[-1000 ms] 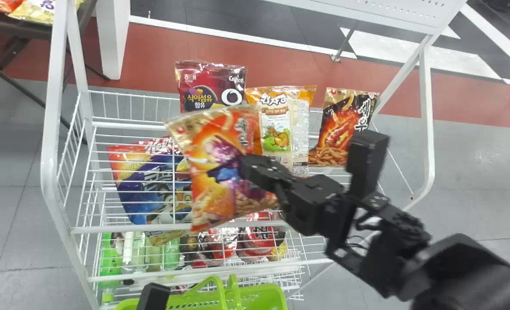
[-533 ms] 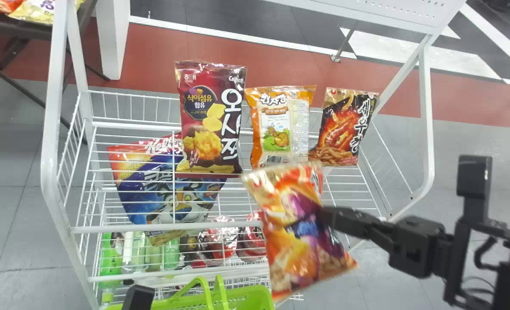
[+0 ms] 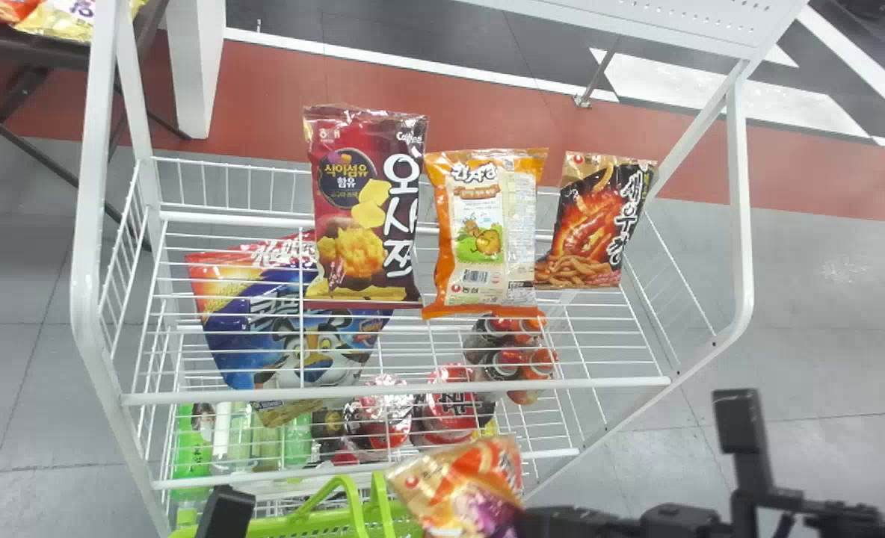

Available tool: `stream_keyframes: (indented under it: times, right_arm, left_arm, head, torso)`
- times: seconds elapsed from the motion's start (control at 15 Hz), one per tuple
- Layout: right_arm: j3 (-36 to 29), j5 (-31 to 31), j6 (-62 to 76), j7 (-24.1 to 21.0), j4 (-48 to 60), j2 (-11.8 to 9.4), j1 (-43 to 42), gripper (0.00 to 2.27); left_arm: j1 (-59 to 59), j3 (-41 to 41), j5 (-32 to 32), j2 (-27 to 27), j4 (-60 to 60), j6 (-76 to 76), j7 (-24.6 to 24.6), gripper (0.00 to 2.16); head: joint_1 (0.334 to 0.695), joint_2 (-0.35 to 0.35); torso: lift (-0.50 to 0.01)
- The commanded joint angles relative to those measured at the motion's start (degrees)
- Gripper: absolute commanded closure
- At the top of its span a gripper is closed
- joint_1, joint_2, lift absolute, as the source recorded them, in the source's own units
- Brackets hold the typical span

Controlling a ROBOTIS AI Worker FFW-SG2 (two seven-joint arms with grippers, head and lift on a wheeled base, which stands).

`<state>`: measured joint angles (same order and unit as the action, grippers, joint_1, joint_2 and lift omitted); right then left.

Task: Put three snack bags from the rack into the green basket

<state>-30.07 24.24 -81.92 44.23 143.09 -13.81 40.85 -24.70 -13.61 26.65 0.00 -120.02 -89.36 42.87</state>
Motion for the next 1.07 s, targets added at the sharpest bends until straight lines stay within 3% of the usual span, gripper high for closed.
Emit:
stream_keyframes:
  times: [0.0, 0.33, 0.53, 0.6, 0.67, 0.73, 0.8, 1.0]
  right_arm:
    - [5.55, -3.85, 0.4, 0.07, -0.62, 0.02, 1.08, 2.19]
    - [17.59, -10.01, 7.78, -2.3, -8.26, -0.95, -0.68, 2.19]
    - [23.91, -16.95, 8.66, -4.77, -13.18, -2.8, -3.23, 2.19]
    - [24.53, -17.48, 9.01, -5.56, -13.45, -2.97, -3.23, 2.06]
    - [24.53, -17.48, 8.31, -5.56, -12.83, -3.15, -3.23, 1.44]
    - [24.09, -17.48, 6.72, -5.56, -11.6, -3.15, -3.23, 0.44]
    - [23.21, -17.12, 5.84, -5.56, -9.67, -3.15, -2.96, 0.0]
    - [16.53, -5.96, 13.05, -5.73, -7.03, -1.92, -2.61, 0.04]
  left_arm:
    - [-0.44, 0.07, 0.07, -0.15, -1.44, -0.25, 0.2, 1.17]
    - [-1.41, 0.16, 1.21, -0.15, -3.9, -0.66, 0.9, 1.17]
    - [-1.93, 0.25, 1.21, -0.15, -5.14, -0.66, 0.99, 1.17]
    - [-1.93, 0.25, 1.21, -0.15, -5.14, -0.66, 0.99, 1.17]
    - [-1.93, 0.25, 1.21, -0.15, -5.05, -0.66, 0.99, 1.17]
    - [-1.93, 0.25, 1.21, -0.15, -5.05, -0.66, 0.99, 1.17]
    - [-1.93, 0.25, 1.21, -0.15, -5.05, -0.66, 0.99, 1.17]
    - [-1.93, 0.34, 1.21, -0.15, -4.96, -0.66, 1.43, 1.17]
  head:
    - [0.695, -0.35]
    - [0.695, -0.35]
    - [0.695, -0.35]
    - [0.695, -0.35]
    - [0.695, -0.35]
    - [0.695, -0.35]
    - [0.695, -0.35]
    - [0.695, -0.35]
  torso:
    - [0.0]
    - [0.0]
    - [0.0]
    - [0.0]
    - [0.0]
    - [0.0]
    - [0.0]
    - [0.0]
